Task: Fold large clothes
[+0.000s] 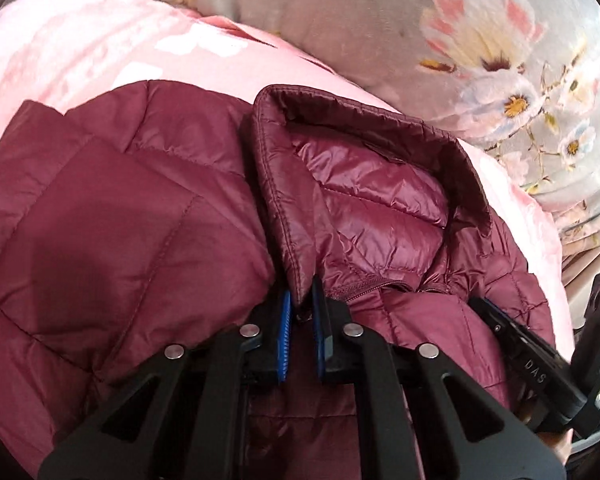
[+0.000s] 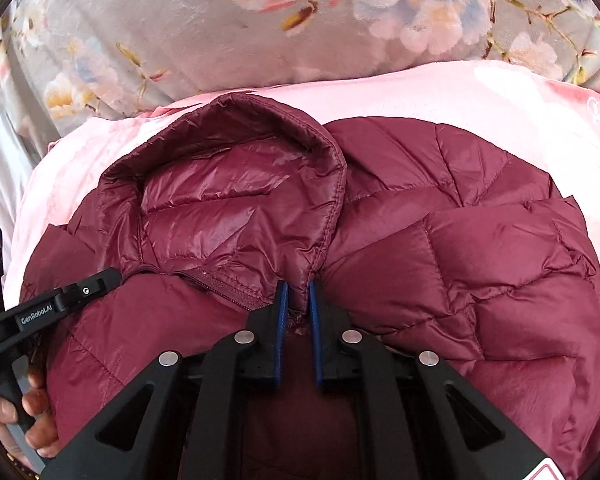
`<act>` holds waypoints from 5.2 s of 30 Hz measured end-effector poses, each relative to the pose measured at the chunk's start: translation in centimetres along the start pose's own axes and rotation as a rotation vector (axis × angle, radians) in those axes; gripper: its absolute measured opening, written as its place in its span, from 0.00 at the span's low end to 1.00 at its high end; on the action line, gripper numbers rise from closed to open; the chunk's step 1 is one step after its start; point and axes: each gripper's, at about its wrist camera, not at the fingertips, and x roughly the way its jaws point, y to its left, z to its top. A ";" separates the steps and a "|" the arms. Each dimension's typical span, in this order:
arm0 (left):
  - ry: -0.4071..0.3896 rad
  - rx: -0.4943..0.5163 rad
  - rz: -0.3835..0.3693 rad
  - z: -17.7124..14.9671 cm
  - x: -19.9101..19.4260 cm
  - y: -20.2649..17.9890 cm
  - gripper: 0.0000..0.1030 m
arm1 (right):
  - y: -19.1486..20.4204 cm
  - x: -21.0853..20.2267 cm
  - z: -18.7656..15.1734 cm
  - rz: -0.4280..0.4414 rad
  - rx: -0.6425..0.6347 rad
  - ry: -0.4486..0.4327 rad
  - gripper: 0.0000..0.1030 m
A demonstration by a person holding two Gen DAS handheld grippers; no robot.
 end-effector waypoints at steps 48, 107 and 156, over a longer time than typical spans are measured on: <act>0.040 0.116 0.146 6.3 4.5 -1.8 0.04 | 2.7 5.9 7.2 -0.136 -0.058 0.035 0.04; 0.009 -0.273 0.053 -25.4 -29.4 13.1 0.78 | -11.9 -29.7 -29.1 0.026 0.368 -0.047 0.70; -0.195 0.025 0.284 -11.0 -29.6 5.7 0.04 | -8.0 -29.3 -11.6 -0.035 0.302 -0.311 0.03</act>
